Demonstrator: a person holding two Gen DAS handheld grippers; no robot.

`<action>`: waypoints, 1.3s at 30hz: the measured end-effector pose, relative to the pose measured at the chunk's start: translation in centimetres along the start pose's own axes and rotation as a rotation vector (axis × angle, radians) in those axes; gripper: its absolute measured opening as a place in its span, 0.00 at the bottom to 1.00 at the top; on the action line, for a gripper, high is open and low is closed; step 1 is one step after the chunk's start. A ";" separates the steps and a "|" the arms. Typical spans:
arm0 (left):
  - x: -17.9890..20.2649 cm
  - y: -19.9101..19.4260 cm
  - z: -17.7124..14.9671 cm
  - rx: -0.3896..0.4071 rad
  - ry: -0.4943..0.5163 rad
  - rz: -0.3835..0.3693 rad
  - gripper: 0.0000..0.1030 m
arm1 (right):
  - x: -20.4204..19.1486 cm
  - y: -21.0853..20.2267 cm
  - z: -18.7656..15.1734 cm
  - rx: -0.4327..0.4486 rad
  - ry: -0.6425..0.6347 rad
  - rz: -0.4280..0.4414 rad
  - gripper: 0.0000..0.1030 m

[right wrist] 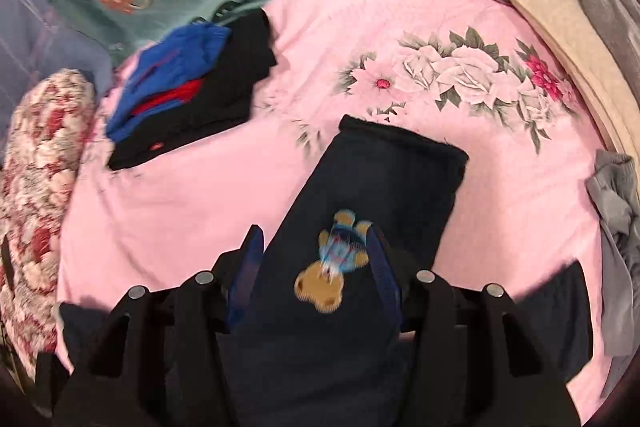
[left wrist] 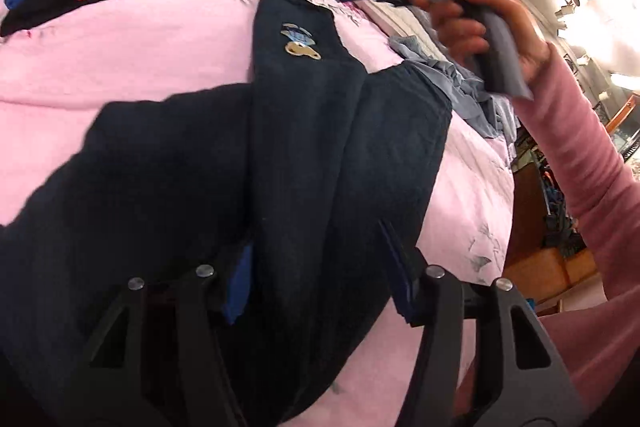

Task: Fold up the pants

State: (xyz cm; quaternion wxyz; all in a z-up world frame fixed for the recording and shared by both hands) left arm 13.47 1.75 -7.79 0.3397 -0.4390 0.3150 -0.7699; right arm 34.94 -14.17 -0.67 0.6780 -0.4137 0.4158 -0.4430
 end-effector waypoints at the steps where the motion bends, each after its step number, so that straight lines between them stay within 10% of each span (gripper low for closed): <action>1: 0.0 0.1 -0.1 0.003 0.001 -0.005 0.55 | -0.3 1.0 0.9 -0.021 0.003 -0.034 0.52; 12: -0.8 0.0 -0.7 0.013 -0.041 -0.072 0.43 | 0.9 9.2 6.9 -0.208 0.137 -0.211 0.52; 15: -1.1 0.2 -0.6 0.005 -0.060 -0.080 0.27 | 0.8 9.0 6.1 -0.201 0.094 -0.263 0.27; 16: -1.2 0.2 -0.6 0.005 -0.064 -0.074 0.23 | 1.0 8.8 5.8 -0.202 0.091 -0.237 0.05; 20: -1.2 0.2 -0.5 0.006 -0.064 -0.060 0.15 | 1.5 6.3 5.1 -0.163 0.072 -0.168 0.04; 24: 0.2 -0.8 -0.3 0.037 -0.018 0.015 0.11 | 1.9 -2.6 4.4 0.012 0.085 0.113 0.04; 31: 5.8 -2.6 -0.3 0.102 0.161 0.106 0.11 | 10.3 -17.5 -7.2 0.400 0.117 0.443 0.04; 39: 6.3 2.0 -1.7 -0.024 0.166 0.150 0.11 | 24.4 -3.2 -21.9 0.075 0.530 0.472 0.24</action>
Point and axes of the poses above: each gripper's, at about its wrist camera, not at the fingertips, and y roughly the way its jaws point, x to its right, z to its top, the point moved 3 cm from there along y, roughly the way its jaws point, and after that the axes turned 11 degrees about -x, right-handed, at the moved point
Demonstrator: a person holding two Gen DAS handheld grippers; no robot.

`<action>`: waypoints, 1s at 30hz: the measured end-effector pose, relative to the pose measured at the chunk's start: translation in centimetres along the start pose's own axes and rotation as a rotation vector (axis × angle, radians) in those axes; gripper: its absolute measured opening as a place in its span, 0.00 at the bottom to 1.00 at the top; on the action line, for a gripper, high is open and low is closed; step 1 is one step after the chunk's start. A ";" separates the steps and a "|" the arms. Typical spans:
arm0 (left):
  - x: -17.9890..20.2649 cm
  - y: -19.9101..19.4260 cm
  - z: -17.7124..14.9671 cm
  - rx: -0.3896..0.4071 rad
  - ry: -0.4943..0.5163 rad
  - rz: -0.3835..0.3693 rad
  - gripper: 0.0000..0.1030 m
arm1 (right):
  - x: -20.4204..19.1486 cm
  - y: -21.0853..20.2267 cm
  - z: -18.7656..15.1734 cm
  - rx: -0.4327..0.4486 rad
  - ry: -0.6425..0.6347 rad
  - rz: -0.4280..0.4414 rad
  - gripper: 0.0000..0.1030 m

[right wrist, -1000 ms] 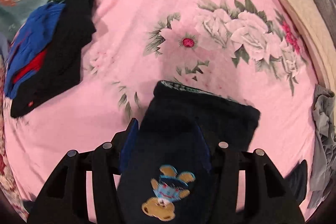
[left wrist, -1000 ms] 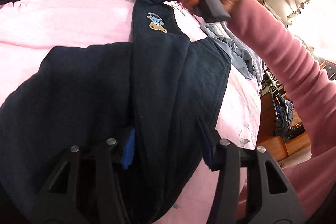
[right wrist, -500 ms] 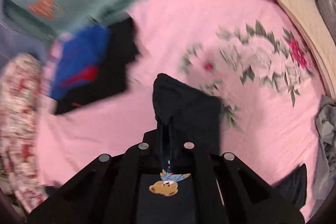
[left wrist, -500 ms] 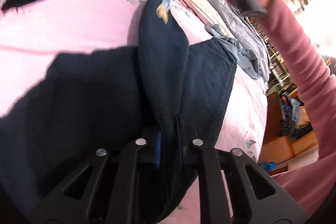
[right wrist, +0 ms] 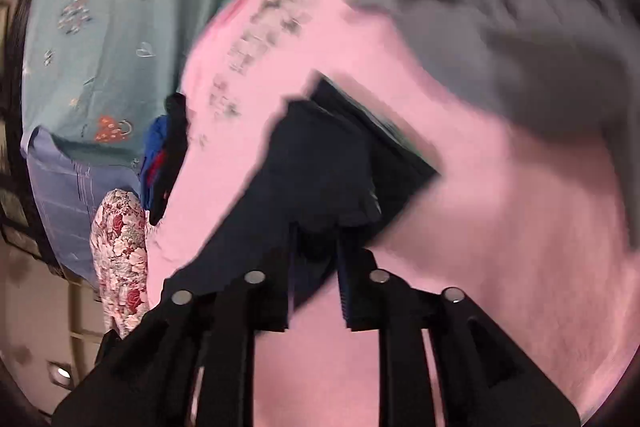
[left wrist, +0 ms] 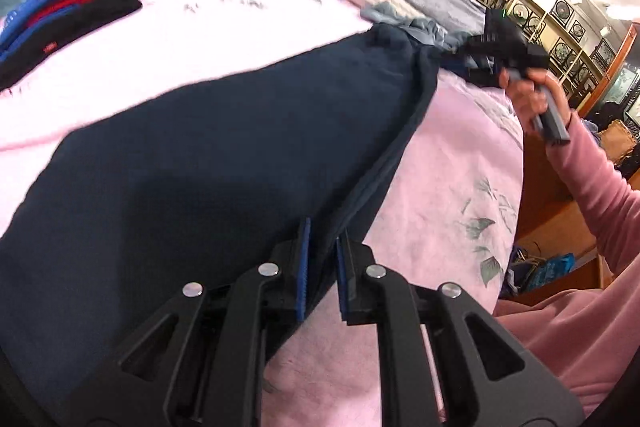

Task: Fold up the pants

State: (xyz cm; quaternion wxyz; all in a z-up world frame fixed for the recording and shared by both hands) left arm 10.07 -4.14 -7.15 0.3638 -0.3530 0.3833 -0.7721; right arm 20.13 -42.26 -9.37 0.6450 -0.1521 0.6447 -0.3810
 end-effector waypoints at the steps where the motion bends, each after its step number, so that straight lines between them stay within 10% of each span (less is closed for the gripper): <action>1: 0.0 -0.1 0.0 0.004 -0.006 0.001 0.13 | 0.1 0.0 -0.3 0.001 -0.017 0.036 0.32; 3: -0.3 -0.1 0.1 0.019 -0.036 -0.007 0.13 | -0.7 -0.7 -0.2 0.027 -0.065 0.053 0.48; 8: -0.2 -0.4 -0.5 0.057 -0.047 0.035 0.27 | -1.1 -0.3 1.7 0.008 -0.036 0.067 0.46; 10: -0.3 -0.4 -0.5 0.068 -0.052 0.046 0.27 | -1.7 0.2 2.9 -0.007 -0.035 0.026 0.11; 13: -0.6 -1.1 -0.6 0.110 -0.068 0.057 0.31 | -6.2 0.2 4.5 0.012 -0.176 -0.067 0.05; 20: -0.4 -2.8 -1.1 0.191 -0.112 0.108 0.49 | -14.2 -6.7 3.7 0.226 -0.465 0.317 0.04; 25: 0.6 -2.5 -1.4 0.164 -0.068 0.110 0.58 | -0.7 -0.3 4.9 0.073 -0.095 -0.081 0.04; 30: 0.9 -1.5 -1.2 0.105 -0.039 0.097 0.63 | -0.7 -0.2 4.0 0.102 -0.118 -0.071 0.04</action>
Point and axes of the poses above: each gripper's, at about its wrist camera, not at the fingertips, and y roughly the way its jaws point, x to its right, z to its top, the point moved 3 cm from there along y, roughly the way its jaws point, and after that the axes turned 11 degrees about -x, right-handed, at the moved point
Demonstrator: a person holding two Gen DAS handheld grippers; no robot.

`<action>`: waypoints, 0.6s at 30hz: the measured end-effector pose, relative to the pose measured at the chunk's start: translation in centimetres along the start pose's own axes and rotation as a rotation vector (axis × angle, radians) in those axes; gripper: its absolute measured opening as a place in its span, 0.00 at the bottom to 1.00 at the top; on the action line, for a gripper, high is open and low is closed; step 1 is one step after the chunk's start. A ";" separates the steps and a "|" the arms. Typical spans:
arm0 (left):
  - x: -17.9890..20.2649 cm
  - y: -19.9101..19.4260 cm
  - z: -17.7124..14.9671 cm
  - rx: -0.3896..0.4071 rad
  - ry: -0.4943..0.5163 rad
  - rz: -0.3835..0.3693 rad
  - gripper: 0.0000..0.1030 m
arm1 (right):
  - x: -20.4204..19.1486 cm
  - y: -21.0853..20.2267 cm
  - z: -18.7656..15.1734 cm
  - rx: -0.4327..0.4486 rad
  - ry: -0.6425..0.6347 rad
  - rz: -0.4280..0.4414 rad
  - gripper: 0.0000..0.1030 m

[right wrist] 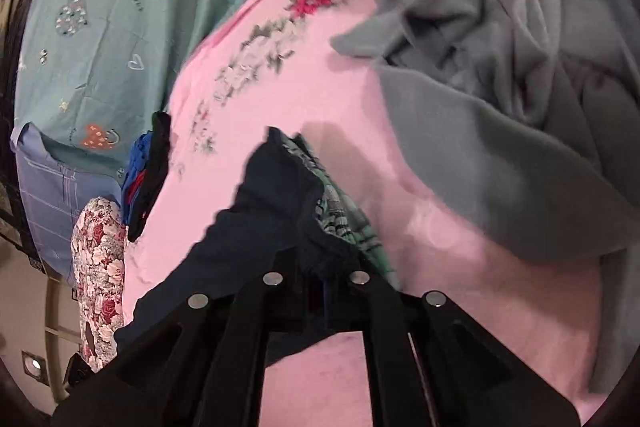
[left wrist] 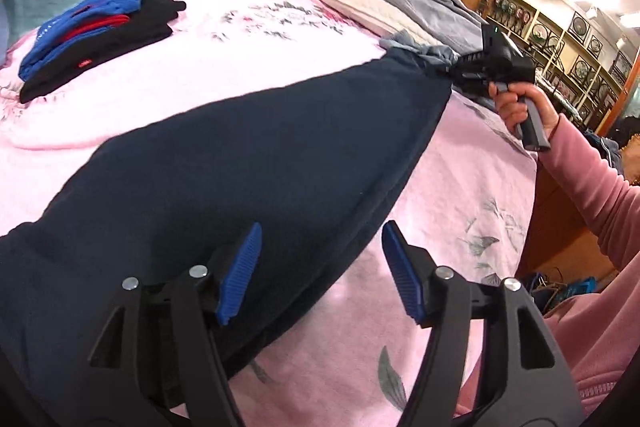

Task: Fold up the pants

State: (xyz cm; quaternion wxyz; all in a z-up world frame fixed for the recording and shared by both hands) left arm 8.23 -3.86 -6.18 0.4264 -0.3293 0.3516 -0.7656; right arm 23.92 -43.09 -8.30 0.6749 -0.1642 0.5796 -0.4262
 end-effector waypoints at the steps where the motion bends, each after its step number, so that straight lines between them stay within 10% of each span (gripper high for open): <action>1: 0.0 0.1 0.1 -0.002 -0.001 0.001 0.65 | -0.5 -0.3 0.1 -0.001 -0.015 -0.009 0.04; 6: 0.0 -0.1 0.0 0.010 0.005 0.012 0.83 | -1.4 -2.0 0.2 -0.006 -0.054 0.036 0.07; 9: 0.3 -0.1 0.0 0.014 0.019 0.017 0.85 | 0.4 -1.3 -0.7 -0.050 -0.057 -0.141 0.27; 18: 0.9 -0.3 -0.1 0.021 0.052 0.029 0.87 | -1.8 -6.2 -1.7 0.101 -0.098 -0.028 0.32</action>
Point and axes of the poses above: each gripper's, at about its wrist camera, not at the fingertips, and y roughly the way its jaws point, x to its right, z to its top, the point moved 3 cm from there along y, roughly the way its jaws point, and after that the axes turned 11 degrees about -x, right-handed, at the moved point
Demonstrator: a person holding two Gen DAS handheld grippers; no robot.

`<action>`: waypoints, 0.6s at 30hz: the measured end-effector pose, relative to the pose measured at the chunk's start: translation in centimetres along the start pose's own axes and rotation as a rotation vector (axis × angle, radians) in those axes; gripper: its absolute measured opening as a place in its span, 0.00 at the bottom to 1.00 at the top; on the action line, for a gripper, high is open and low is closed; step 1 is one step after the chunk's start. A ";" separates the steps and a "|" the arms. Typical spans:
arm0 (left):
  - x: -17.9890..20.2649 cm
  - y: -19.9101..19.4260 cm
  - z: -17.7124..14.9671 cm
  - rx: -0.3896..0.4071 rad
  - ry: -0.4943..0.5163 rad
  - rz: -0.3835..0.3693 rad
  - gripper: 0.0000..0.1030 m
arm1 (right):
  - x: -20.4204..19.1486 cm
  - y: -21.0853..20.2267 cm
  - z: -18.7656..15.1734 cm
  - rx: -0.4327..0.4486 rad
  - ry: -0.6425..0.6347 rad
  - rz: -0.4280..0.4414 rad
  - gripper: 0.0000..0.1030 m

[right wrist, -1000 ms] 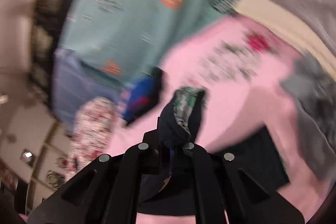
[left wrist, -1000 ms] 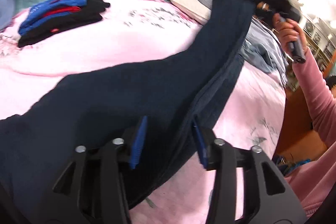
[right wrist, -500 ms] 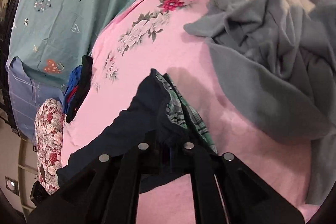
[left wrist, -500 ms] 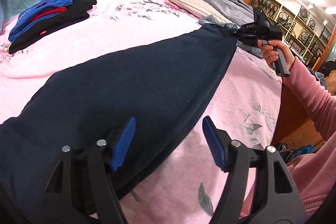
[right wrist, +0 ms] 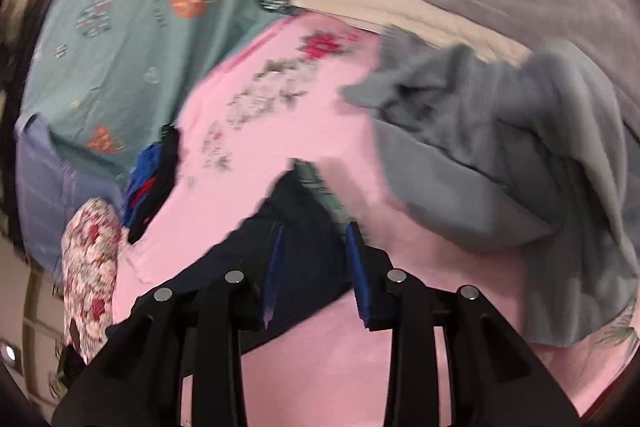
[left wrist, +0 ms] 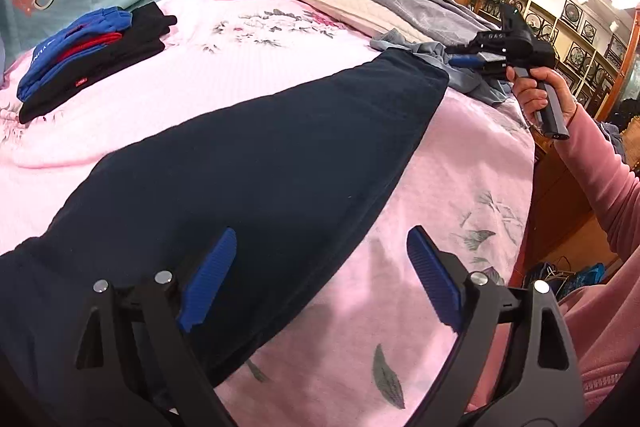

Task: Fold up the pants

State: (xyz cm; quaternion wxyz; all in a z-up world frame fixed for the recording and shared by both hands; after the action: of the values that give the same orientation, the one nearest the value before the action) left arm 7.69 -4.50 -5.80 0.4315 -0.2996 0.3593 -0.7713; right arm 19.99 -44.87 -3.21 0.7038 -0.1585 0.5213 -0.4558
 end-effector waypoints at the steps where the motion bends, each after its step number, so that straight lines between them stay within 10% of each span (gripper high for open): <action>1: -0.1 0.0 0.0 -0.002 -0.006 0.009 0.87 | -0.8 0.2 -0.1 -0.005 -0.040 0.023 0.32; 4: -0.5 0.3 -0.1 -0.028 -0.038 0.027 0.88 | -1.8 3.0 -0.8 -0.076 -0.096 0.060 0.32; 6: -1.1 0.4 -0.5 -0.058 -0.077 0.007 0.88 | 0.0 5.5 -1.0 -0.156 -0.020 -0.108 0.20; 10: -3.0 -1.2 -1.4 -0.040 -0.139 0.020 0.88 | 1.5 4.5 0.0 -0.104 0.134 -0.066 0.21; 18: -9.2 -4.7 -2.1 0.033 -0.318 0.141 0.91 | -7.8 6.3 2.2 -0.022 -0.182 0.003 0.25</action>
State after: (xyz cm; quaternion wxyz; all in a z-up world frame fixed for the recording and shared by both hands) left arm 8.07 5.92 -4.59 0.5409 -0.3850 0.2939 -0.6877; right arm 24.64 -35.78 -2.10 0.7472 -0.2062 0.4604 -0.4327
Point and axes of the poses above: each gripper's, at about its wrist camera, not at the fingertips, and y roughly the way its jaws point, x to its right, z to its top, the point moved 3 cm from there along y, roughly the way its jaws point, and after that the axes turned 11 degrees about -x, right-handed, at the moved point
